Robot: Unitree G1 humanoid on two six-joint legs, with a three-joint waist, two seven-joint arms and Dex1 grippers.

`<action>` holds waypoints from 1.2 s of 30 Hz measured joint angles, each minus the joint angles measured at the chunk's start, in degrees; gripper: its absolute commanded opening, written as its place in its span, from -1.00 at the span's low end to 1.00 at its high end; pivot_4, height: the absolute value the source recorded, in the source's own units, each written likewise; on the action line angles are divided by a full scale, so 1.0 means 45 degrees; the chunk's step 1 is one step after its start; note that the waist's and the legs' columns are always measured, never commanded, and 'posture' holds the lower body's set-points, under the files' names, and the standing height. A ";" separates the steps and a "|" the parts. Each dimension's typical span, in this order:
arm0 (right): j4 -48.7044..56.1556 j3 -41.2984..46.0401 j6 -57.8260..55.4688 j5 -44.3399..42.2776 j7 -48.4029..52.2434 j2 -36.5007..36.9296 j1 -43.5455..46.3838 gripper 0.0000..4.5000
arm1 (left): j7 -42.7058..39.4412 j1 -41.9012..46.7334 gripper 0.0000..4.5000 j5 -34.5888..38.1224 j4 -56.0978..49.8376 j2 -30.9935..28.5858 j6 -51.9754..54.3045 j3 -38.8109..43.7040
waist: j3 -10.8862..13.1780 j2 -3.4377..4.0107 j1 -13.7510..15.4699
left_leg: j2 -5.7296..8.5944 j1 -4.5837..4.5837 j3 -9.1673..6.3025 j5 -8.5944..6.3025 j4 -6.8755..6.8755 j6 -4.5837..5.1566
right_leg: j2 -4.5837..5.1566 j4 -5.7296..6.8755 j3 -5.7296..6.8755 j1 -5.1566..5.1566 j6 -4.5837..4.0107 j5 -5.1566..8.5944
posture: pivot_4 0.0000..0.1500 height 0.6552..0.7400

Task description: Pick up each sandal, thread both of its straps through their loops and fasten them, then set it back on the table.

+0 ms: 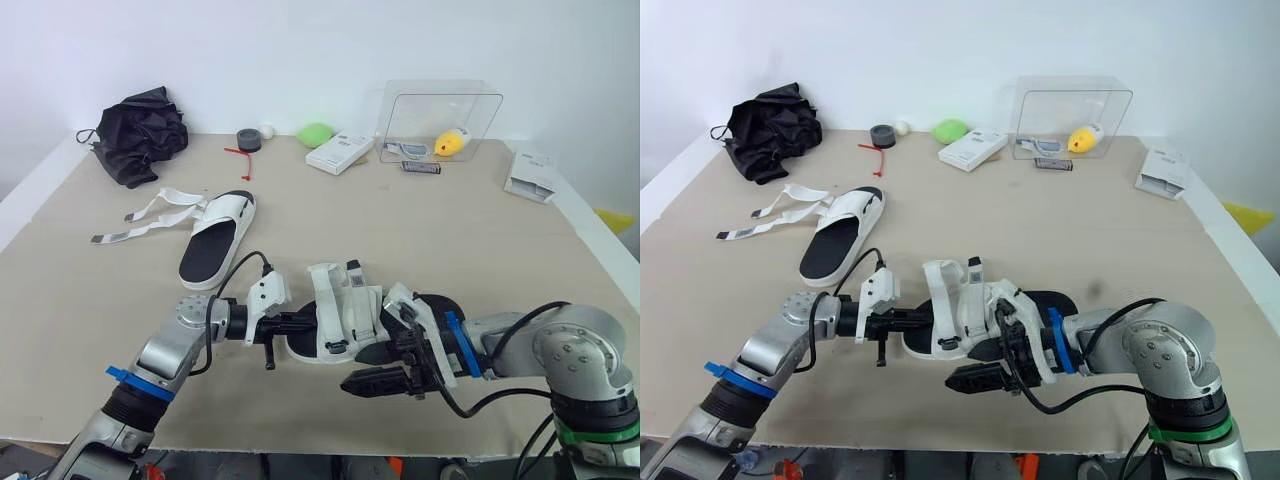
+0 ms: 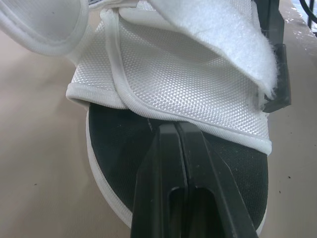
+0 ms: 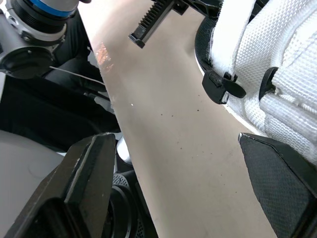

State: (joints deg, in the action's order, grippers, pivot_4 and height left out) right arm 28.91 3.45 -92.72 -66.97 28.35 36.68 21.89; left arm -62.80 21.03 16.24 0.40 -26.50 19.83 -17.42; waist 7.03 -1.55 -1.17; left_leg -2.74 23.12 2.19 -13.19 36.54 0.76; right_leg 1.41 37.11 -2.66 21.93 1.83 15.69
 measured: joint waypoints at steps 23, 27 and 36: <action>-0.2695 -0.1716 0.2929 -0.8934 -0.7693 0.2126 0.1159 0.90 | -0.0078 0.0098 -1.00 -0.0041 0.0276 0.0081 -0.0249 -0.0013 | 0.0017 -0.0012 -0.0021 | -0.0008 0.0022 0.0009 0.0045 -0.0007 0.0015 | -0.0017 -0.0005 -0.0041 0.0038 0.0000 -0.0050 | 1.00 1.00; -0.2697 -0.2530 0.4030 -0.9828 -0.8327 0.2601 0.1186 0.90 | -0.0083 0.0088 -1.00 -0.0040 0.0274 0.0080 -0.0263 -0.0004 | 0.0021 -0.0018 -0.0019 | -0.0011 0.0025 0.0007 0.0045 -0.0007 0.0015 | -0.0017 -0.0007 -0.0041 0.0040 -0.0001 -0.0049 | 1.00 1.00; -0.2585 -0.3276 0.5020 -1.0011 -0.8350 0.3036 0.1229 0.90 | -0.0061 0.0079 -1.00 -0.0041 0.0302 0.0058 -0.0262 0.0047 | 0.0020 -0.0017 -0.0018 | -0.0048 0.0019 0.0006 0.0048 -0.0007 0.0020 | -0.0030 -0.0007 -0.0049 0.0041 -0.0011 -0.0026 | 1.00 1.00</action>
State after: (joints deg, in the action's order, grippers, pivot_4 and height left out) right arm 17.28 -11.29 -70.13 -112.02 -9.22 50.34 27.42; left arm -63.08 21.39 16.05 1.76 -26.24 18.66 -17.21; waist 7.12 -1.63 -1.25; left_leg -2.95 23.21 2.22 -12.97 36.51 0.85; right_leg 1.28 37.08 -2.88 22.12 1.78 15.58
